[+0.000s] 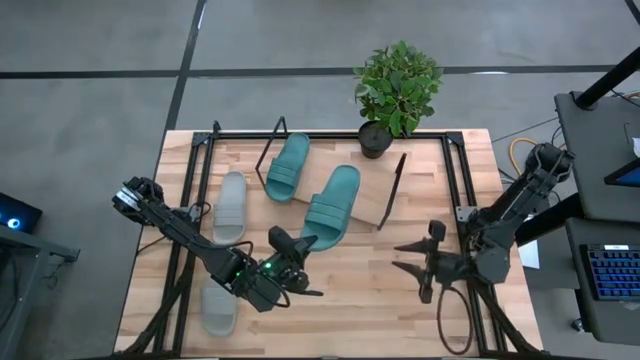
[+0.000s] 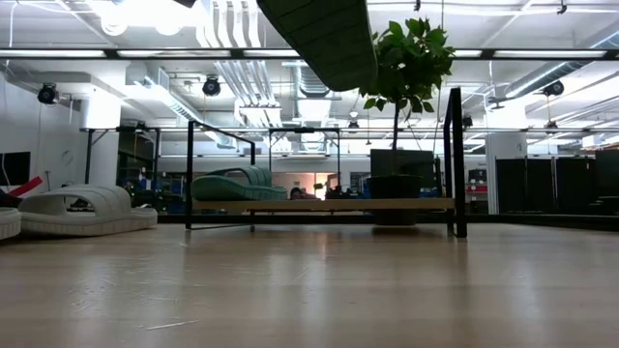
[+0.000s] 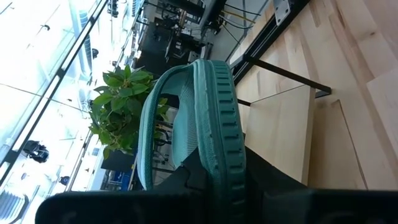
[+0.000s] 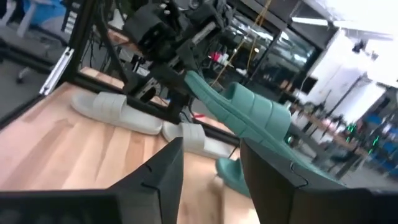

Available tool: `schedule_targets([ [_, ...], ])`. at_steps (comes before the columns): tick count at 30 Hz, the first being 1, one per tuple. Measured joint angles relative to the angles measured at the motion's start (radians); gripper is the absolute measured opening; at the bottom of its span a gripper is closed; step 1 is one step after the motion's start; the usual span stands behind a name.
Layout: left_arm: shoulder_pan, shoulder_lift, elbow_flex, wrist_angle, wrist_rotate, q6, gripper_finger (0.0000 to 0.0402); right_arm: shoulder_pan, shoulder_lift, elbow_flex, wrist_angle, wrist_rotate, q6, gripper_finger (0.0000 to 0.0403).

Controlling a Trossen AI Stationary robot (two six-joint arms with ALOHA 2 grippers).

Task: Pick and place slides into the shelf
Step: Put the green slipper on the shelf

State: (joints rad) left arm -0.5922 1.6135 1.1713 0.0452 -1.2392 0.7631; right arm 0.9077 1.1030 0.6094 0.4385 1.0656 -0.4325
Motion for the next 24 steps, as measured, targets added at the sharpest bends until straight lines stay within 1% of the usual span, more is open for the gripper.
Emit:
schedule_targets([
  [4, 0.001, 0.000, 0.000, -0.001, -0.002, 0.000, 0.0021, 0.000, -0.002, -0.020, -0.002, -0.026, -0.009, 0.0140],
  [15, 0.002, 0.002, -0.004, 0.000, -0.005, -0.001, 0.0021, 0.000, -0.008, -0.031, 0.001, -0.026, -0.013, 0.0130],
  [24, 0.030, 0.004, -0.063, -0.001, -0.004, -0.009, 0.0021, 0.000, -0.008, -0.031, 0.001, -0.026, -0.013, 0.0132],
])
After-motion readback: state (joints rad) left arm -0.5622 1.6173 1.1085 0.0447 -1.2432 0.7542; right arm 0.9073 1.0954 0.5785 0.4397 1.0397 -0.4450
